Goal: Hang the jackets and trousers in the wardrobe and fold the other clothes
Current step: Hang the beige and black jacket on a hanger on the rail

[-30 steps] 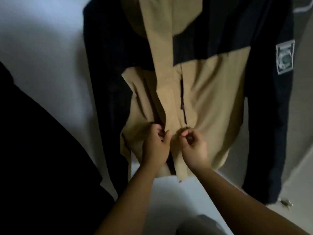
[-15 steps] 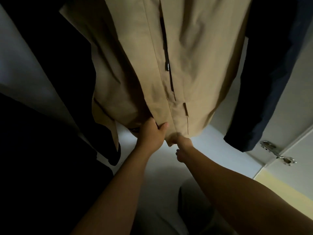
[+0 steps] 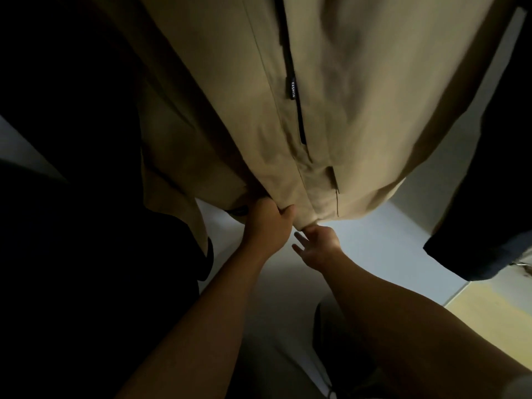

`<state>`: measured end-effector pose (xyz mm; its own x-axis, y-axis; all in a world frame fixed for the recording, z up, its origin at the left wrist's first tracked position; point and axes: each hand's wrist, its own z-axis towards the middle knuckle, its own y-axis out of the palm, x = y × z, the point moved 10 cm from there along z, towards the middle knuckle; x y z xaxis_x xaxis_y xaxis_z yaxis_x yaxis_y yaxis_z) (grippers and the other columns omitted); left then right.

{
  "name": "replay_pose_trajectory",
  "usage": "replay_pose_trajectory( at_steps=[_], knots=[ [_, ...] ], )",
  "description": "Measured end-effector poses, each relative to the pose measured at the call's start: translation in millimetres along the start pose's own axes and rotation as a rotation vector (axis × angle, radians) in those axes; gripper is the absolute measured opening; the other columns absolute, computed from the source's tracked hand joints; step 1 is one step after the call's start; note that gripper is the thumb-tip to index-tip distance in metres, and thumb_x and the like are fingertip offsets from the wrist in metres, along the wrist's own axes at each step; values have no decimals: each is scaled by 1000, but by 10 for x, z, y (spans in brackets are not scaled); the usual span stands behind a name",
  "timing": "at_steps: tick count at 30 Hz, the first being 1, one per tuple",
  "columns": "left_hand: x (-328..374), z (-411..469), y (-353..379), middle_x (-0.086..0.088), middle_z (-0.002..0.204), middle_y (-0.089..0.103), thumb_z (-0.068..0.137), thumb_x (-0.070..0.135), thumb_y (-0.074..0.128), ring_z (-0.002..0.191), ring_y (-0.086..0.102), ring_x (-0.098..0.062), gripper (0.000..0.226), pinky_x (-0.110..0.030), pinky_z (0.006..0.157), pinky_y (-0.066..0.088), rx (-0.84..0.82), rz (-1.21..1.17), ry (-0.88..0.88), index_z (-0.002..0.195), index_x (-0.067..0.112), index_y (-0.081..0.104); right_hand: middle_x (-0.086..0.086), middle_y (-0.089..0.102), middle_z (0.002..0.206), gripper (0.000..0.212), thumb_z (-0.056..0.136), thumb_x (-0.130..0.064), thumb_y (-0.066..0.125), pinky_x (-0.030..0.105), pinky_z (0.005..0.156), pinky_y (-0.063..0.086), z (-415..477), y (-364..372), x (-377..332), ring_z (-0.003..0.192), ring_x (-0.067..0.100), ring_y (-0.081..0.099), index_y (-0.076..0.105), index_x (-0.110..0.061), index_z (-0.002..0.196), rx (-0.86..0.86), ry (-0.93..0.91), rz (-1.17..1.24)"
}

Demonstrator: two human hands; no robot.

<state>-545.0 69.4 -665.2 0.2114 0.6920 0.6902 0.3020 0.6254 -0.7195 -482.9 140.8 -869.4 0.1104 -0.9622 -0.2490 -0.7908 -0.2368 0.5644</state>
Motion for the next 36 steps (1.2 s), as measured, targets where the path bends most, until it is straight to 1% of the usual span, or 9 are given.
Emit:
replay_pose_trajectory(
  at_steps=[3, 7, 15, 19, 22, 26, 29, 31, 36],
  knots=[
    [-21, 31, 50, -9, 83, 72, 88, 24, 68, 79, 68, -22, 23, -41, 72, 58, 4, -48, 7, 84, 1, 67, 8, 65, 127, 30, 93, 3, 39, 50, 115, 34, 4, -11, 47, 125, 29, 59, 61, -8, 110, -30, 17, -13],
    [-61, 81, 133, -3, 80, 73, 88, 25, 72, 80, 70, -17, 18, -41, 75, 59, -10, -110, 1, 81, 9, 67, 8, 65, 130, 30, 95, -6, 44, 48, 113, 35, -12, -104, 104, 123, 30, 56, 62, -10, 119, -73, 40, 0],
    [50, 115, 164, 11, 82, 65, 95, 25, 68, 78, 63, -3, 10, -8, 62, 45, 48, -86, 61, 94, 16, 65, 11, 71, 125, 9, 81, -15, 59, 50, 111, 41, 2, -304, -51, 110, 36, 70, 58, -13, 90, -174, 9, 149],
    [132, 101, 221, 20, 76, 57, 93, 24, 70, 72, 56, 4, 12, -4, 57, 41, 63, -65, 67, 89, 20, 60, 13, 72, 121, 28, 89, -26, 56, 54, 106, 44, -98, -363, -108, 107, 42, 70, 63, -9, 110, -227, -1, 186],
    [163, 90, 382, 20, 77, 61, 92, 20, 71, 78, 62, 3, 14, -7, 66, 44, -5, -128, 72, 83, 24, 61, 13, 70, 126, 22, 94, -18, 51, 51, 97, 51, -142, -425, -121, 107, 36, 71, 66, -7, 105, -230, -8, 152],
    [153, 55, 575, 13, 84, 67, 91, 19, 72, 93, 69, -11, 13, -18, 79, 50, -53, -126, 56, 94, 8, 66, 10, 73, 121, 29, 104, -14, 48, 45, 91, 53, -201, -475, -92, 105, 28, 73, 62, -9, 129, -229, -29, 92],
    [129, 55, 613, 16, 76, 60, 92, 19, 72, 84, 66, -10, 16, -3, 72, 40, -55, -83, 44, 90, 9, 60, 8, 77, 105, 26, 102, -15, 56, 38, 81, 57, -253, -521, -66, 93, 23, 76, 62, -8, 126, -218, -39, 86],
    [79, 66, 639, 20, 72, 56, 92, 19, 72, 68, 57, 6, 17, 2, 64, 38, -67, -44, 32, 91, 5, 62, 11, 74, 96, 27, 97, -13, 60, 36, 73, 60, -284, -526, -63, 84, 24, 74, 61, -5, 123, -226, -43, 88],
    [-100, 92, 697, -2, 80, 69, 92, 20, 71, 71, 60, -9, 18, -17, 65, 47, -78, -75, -69, 91, 5, 61, 13, 77, 104, 34, 92, -13, 69, 33, 65, 61, -331, -575, -6, 90, 26, 76, 61, -7, 124, -201, -8, 38]
  ],
)
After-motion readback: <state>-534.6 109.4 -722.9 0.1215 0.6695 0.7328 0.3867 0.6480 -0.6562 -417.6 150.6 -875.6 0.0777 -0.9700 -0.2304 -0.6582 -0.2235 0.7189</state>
